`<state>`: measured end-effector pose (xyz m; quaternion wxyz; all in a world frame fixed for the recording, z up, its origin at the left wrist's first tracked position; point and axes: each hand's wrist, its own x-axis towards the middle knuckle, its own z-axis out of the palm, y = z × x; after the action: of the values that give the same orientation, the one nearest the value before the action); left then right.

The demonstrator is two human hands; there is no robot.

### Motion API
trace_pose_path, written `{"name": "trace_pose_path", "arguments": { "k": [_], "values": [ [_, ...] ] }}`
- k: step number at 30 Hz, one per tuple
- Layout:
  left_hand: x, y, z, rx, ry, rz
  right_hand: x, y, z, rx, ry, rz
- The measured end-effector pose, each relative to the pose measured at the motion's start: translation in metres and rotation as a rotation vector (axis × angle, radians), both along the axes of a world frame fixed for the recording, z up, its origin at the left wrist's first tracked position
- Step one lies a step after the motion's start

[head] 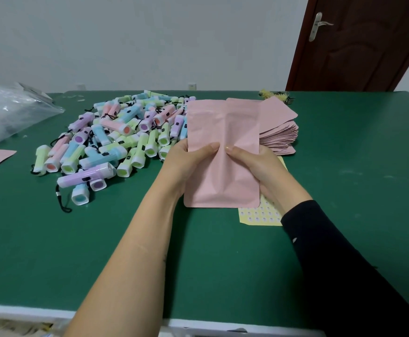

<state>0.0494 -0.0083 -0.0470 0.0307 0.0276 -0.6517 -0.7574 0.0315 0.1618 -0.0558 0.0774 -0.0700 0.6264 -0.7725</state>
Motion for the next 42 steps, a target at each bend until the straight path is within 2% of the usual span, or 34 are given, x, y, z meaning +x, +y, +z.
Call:
{"name": "trace_pose_path", "arguments": {
  "k": [9, 22, 24, 26, 28, 29, 32, 35, 37, 39, 40, 42],
  "values": [
    [0.000, 0.001, 0.001, -0.014, 0.009, 0.013, 0.003, -0.002, 0.001, 0.006, -0.002, 0.011],
    [0.002, -0.001, 0.003, -0.026, -0.003, -0.028, 0.003, -0.004, 0.007, -0.028, -0.162, 0.077],
    [0.001, 0.001, 0.002, -0.095, -0.001, 0.033, 0.005, -0.007, 0.009, -0.012, -0.221, 0.025],
    [0.000, 0.005, 0.002, -0.257, 0.060, 0.209, 0.006, -0.010, 0.014, -0.069, -0.222, -0.112],
    [0.003, 0.010, 0.004, -0.462, 0.243, 0.317, 0.006, -0.011, 0.018, -0.129, -0.158, -0.261],
    [0.005, 0.013, 0.005, -0.510, 0.326, 0.264, 0.005, -0.012, 0.020, -0.166, -0.125, -0.274],
    [0.010, 0.026, 0.008, -0.467, 0.319, -0.023, 0.012, -0.018, 0.030, -0.282, -0.062, -0.021],
    [0.009, 0.022, 0.011, -0.262, 0.325, -0.016, 0.015, -0.019, 0.031, -0.192, 0.025, 0.172],
    [0.007, 0.008, 0.013, -0.028, 0.233, 0.045, 0.015, -0.018, 0.029, -0.147, 0.072, 0.107],
    [0.004, -0.006, 0.012, 0.167, 0.089, 0.015, 0.012, -0.015, 0.029, -0.039, 0.121, -0.097],
    [0.002, -0.011, 0.011, 0.221, 0.033, -0.026, 0.009, -0.012, 0.027, 0.021, 0.137, -0.178],
    [0.001, -0.015, 0.009, 0.241, -0.050, -0.102, 0.006, -0.007, 0.023, 0.043, 0.085, -0.163]
  ]
}}
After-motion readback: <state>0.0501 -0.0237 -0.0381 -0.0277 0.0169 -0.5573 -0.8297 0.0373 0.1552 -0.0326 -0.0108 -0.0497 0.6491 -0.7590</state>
